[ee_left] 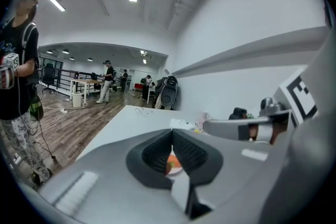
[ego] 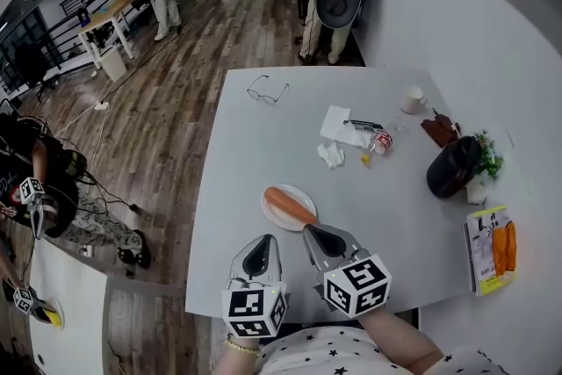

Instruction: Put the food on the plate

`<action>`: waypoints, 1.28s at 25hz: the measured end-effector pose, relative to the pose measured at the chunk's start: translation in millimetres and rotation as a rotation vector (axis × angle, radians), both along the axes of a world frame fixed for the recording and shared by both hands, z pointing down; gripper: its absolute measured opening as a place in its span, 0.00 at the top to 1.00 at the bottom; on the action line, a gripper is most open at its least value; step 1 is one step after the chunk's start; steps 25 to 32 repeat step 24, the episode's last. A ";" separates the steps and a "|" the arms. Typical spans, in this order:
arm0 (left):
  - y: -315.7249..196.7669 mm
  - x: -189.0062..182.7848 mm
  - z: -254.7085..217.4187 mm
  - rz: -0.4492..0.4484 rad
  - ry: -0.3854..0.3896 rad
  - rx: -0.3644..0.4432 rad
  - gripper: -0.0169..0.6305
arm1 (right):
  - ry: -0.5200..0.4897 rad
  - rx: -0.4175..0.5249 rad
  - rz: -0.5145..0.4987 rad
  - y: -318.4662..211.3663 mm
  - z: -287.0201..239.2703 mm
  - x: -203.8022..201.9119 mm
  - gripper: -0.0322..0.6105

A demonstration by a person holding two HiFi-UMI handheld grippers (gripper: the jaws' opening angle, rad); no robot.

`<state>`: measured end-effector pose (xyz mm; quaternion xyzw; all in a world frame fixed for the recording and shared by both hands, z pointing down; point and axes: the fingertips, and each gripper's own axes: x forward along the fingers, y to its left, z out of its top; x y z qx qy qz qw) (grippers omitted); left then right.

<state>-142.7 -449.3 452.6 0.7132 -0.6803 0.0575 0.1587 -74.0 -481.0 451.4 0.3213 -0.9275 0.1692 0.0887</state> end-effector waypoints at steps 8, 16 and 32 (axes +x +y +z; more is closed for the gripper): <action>-0.2 0.0 -11.0 -0.001 -0.013 0.027 0.96 | 0.008 0.029 0.010 7.7 -6.1 2.2 0.95; 4.0 -8.8 -17.9 -0.017 -0.010 0.041 0.96 | 0.013 0.043 0.014 11.2 -11.3 1.0 0.95; 6.0 -10.8 -19.7 -0.021 -0.008 0.048 0.96 | 0.020 0.049 0.007 14.3 -11.4 -2.3 0.95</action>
